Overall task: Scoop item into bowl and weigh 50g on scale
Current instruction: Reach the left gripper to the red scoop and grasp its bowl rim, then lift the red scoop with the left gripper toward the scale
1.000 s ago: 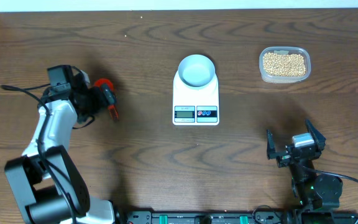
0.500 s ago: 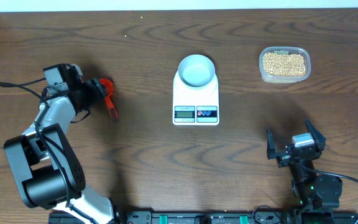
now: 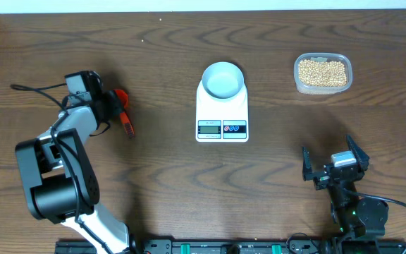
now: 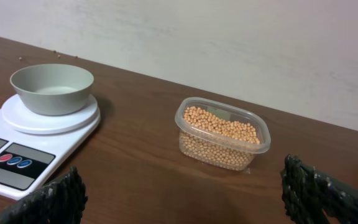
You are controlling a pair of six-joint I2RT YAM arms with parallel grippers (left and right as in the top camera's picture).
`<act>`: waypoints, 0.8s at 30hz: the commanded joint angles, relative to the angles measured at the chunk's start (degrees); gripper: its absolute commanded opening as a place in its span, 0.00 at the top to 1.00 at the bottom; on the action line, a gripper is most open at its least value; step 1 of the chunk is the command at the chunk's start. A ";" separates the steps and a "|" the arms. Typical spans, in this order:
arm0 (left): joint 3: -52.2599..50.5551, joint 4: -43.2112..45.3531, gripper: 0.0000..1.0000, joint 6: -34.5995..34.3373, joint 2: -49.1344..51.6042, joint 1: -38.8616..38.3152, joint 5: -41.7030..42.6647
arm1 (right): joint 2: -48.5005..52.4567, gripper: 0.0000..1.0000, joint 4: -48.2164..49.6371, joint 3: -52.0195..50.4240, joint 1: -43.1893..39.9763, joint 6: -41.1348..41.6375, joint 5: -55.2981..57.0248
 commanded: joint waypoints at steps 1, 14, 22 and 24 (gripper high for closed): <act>0.81 0.07 0.48 0.42 1.64 -0.90 -2.89 | -0.20 0.01 -0.02 -0.24 0.61 -0.33 0.20; 0.81 2.78 0.93 -0.26 1.36 -1.16 -2.84 | -0.20 0.01 -0.02 -0.24 0.61 -0.33 0.20; 0.81 0.09 0.93 -5.46 -6.38 -1.14 -2.62 | -0.20 0.01 -0.02 -0.24 0.61 -0.33 0.20; 0.81 -1.33 0.93 -10.80 -9.99 -1.14 -2.60 | -0.20 0.01 -0.02 -0.24 0.61 -0.33 0.20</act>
